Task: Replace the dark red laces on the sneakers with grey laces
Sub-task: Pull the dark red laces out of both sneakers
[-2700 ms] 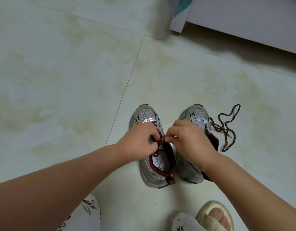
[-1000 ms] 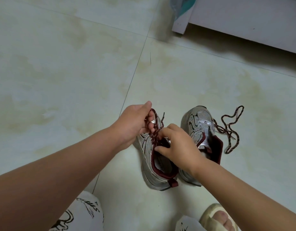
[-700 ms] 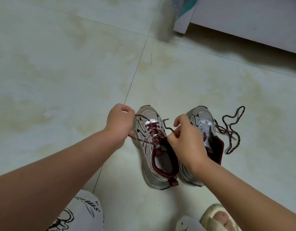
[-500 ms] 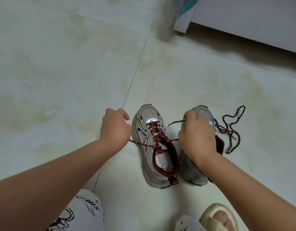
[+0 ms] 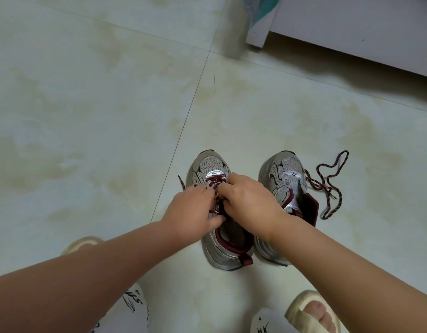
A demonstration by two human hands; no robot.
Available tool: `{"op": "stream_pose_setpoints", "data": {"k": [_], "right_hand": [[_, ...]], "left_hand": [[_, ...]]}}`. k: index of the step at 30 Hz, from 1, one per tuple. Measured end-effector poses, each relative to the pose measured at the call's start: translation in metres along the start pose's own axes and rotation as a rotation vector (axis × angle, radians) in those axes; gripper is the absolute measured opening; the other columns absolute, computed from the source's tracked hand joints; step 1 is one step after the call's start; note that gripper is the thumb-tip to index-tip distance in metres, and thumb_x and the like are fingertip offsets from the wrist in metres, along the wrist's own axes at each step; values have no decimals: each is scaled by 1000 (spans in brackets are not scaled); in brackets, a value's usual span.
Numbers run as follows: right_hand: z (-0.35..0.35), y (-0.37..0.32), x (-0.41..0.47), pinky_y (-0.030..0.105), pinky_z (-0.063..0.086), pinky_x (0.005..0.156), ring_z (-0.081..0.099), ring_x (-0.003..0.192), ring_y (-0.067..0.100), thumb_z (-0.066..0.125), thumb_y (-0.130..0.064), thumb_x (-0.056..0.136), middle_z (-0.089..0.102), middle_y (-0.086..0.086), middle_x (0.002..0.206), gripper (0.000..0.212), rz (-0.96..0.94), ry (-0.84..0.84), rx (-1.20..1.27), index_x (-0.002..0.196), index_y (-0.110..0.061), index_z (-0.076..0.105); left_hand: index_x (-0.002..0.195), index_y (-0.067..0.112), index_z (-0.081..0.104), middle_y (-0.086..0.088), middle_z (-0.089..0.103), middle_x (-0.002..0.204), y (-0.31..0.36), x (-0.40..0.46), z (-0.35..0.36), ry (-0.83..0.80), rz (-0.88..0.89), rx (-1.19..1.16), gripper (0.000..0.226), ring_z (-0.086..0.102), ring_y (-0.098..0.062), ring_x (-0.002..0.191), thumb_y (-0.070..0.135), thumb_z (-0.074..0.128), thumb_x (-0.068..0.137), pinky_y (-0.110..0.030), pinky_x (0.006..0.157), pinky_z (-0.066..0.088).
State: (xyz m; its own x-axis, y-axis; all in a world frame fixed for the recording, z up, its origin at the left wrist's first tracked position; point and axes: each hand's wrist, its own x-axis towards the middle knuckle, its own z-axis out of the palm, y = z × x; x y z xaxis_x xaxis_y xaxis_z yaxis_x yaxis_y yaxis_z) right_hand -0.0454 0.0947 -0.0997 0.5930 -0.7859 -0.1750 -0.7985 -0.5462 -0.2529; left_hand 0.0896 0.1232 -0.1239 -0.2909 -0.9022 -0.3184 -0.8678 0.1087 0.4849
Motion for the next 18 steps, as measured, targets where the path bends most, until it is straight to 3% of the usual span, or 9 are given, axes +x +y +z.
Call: {"op": "stream_pose_setpoints", "data": {"k": [3,6,8,10,12,15,18], "right_hand": [[0,-4,1,32,26,63,39,79,24,46,-12,86,49,9,95,15,84,-79,29,98,-7,53],[3,-1,-1,31,35,62,47,74,23,50,-14,85,54,4,80,4,354,-7,339,84,-11,53],[6,3,-1,29,36,61,47,69,19,52,-13,84,52,-1,68,9,533,29,607,75,-13,52],[4,1,-1,28,38,63,46,69,18,52,-12,83,50,-4,66,9,512,-8,633,74,-15,52],[1,-4,-1,29,40,70,50,78,18,54,-19,84,54,-2,79,5,399,-59,543,83,-15,57],[3,-7,0,29,34,73,49,91,20,55,-32,89,53,4,97,20,251,-75,325,94,-13,60],[5,-4,3,31,38,75,52,86,22,54,-28,91,55,4,88,18,335,-13,420,88,-11,61]], "left_hand": [[76,19,34,6,40,73,5,-2,6,42,-72,-53,23,47,-20,75,28,55,79,-29,63,35],[69,23,27,8,33,63,2,-7,11,78,-83,-41,30,40,-17,68,28,55,78,-27,59,30],[67,24,25,8,34,62,-1,-9,11,72,-98,-39,34,40,-18,67,30,56,79,-29,59,30],[65,25,23,7,36,62,-3,-7,12,64,-113,-39,36,41,-18,66,29,56,79,-29,59,29],[70,22,28,7,36,63,-3,-6,12,65,-120,-55,30,41,-18,67,28,56,79,-28,59,29],[77,20,32,7,36,63,-4,-6,12,56,-116,-59,24,42,-17,67,27,55,80,-27,58,28],[77,20,32,7,37,64,-6,-7,12,60,-113,-51,26,41,-18,67,30,55,82,-27,57,28]]}}
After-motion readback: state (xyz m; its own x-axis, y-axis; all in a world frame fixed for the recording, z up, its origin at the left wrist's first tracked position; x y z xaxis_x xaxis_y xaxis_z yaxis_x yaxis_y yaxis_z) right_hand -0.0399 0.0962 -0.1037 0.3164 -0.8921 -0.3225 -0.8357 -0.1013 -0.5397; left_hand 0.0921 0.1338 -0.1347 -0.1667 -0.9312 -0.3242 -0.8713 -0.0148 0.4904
